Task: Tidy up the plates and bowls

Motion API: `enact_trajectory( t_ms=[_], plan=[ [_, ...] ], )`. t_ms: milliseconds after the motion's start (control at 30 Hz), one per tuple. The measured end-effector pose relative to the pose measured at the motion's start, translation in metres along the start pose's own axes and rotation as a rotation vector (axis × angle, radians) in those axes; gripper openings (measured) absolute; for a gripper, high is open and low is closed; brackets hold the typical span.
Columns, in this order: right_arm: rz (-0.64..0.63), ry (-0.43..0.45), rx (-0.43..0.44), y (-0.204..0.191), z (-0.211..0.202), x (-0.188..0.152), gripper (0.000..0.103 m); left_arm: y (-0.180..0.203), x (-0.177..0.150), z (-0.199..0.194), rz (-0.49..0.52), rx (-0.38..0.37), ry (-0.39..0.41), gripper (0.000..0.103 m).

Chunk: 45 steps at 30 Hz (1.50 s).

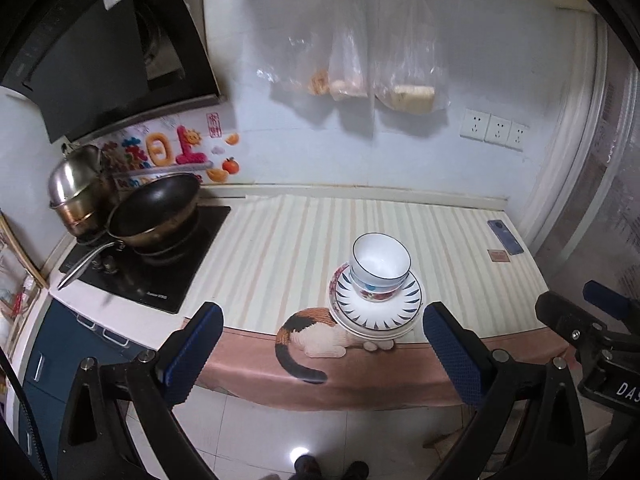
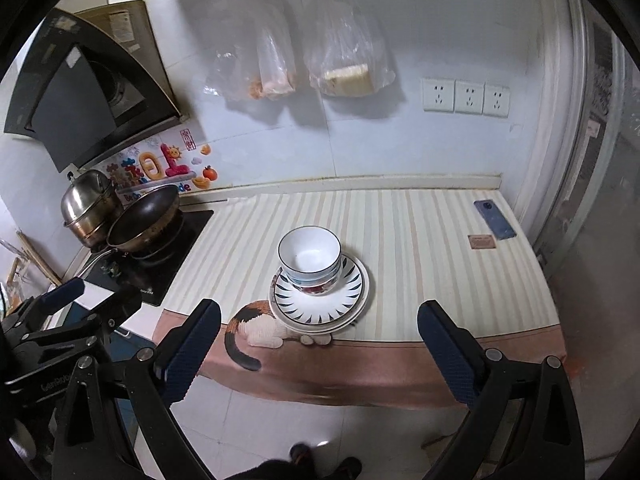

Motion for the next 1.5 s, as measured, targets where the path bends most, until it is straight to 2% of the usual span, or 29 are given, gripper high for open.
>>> enact_trajectory(
  t_ms=[200,433,633,900,1500],
  plan=[
    [-0.009,0.037,-0.035,-0.016,-0.032,-0.010,0.101,-0.011,-0.010,-0.020,-0.002,-0.008,0.019,0.103],
    [0.016,0.037,-0.056,-0.032,-0.047,-0.021,0.101,-0.026,-0.020,-0.032,0.003,-0.016,0.017,0.103],
    [0.019,0.034,-0.055,-0.045,-0.051,-0.029,0.101,-0.036,-0.027,-0.038,0.010,-0.018,0.004,0.103],
    [0.012,0.054,-0.071,-0.056,-0.061,-0.034,0.101,-0.045,-0.028,-0.053,0.007,-0.021,0.031,0.103],
    [0.018,0.047,-0.084,-0.052,-0.062,-0.041,0.101,-0.051,-0.024,-0.059,-0.002,-0.048,0.023,0.103]
  ],
)
Point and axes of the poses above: each gripper's, at about its wrist camera, not at the fingertips, and z roughly the way its jaws point, y to its right, x to its top, the point moved 3 cm from there along z, roughly the way its jaws point, and after that the axes turned 11 degrees about -z, right-handed, at the moved point
